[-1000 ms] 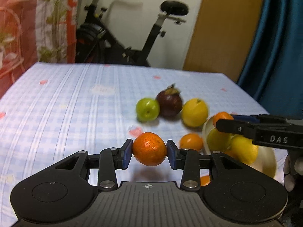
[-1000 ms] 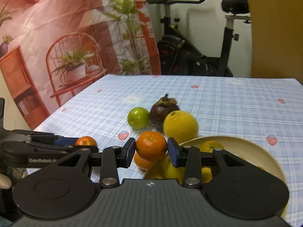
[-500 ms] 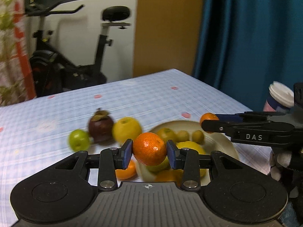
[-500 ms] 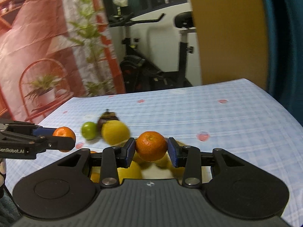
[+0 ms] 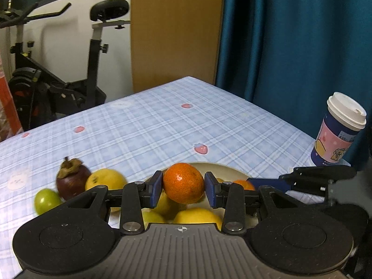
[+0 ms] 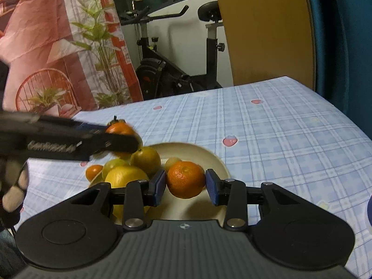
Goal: Organize fruits
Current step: 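Open the left tool over the plate while the right tool releases its tangerine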
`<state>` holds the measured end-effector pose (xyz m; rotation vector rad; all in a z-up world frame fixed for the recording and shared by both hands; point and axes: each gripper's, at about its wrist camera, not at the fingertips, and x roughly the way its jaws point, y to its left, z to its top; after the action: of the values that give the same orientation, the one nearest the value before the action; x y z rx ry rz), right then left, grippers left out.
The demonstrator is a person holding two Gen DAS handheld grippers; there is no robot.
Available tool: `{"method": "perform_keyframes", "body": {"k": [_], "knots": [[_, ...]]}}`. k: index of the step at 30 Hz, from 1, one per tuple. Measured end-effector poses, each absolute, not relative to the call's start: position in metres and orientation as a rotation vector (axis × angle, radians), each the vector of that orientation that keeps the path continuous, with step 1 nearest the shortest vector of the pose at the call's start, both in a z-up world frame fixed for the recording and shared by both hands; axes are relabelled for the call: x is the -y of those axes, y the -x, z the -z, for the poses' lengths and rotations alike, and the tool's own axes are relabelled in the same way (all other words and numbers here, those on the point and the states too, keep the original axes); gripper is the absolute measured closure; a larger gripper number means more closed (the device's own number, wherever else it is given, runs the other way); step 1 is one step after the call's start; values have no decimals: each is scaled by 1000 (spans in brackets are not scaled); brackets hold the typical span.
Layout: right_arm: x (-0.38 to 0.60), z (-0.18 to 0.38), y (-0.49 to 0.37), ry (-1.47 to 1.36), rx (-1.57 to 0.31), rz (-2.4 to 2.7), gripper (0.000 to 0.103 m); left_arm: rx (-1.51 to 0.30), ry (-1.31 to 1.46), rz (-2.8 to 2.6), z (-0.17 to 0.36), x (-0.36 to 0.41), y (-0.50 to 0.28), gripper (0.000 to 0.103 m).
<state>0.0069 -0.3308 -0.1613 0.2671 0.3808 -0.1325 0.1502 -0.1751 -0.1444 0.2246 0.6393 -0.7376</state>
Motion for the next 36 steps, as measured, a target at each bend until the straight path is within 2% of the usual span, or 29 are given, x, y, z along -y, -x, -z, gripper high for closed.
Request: {"method": "perform_keyframes", "body": {"k": [23,27,29,36], "knots": [[326,171,-23,-222,-444,149,62,-720,-278,767,157,194,-165,61],[326,171,-22,-215,-438,157,61,-716,-198,739,147,179,-166,61],[325,171,-21,-205,-427,161,54,-705,-163,721,141,168,-165,61],[318,167,-13,-173,-366,170,53,-638,-83,636,118,116,-146,61]]}}
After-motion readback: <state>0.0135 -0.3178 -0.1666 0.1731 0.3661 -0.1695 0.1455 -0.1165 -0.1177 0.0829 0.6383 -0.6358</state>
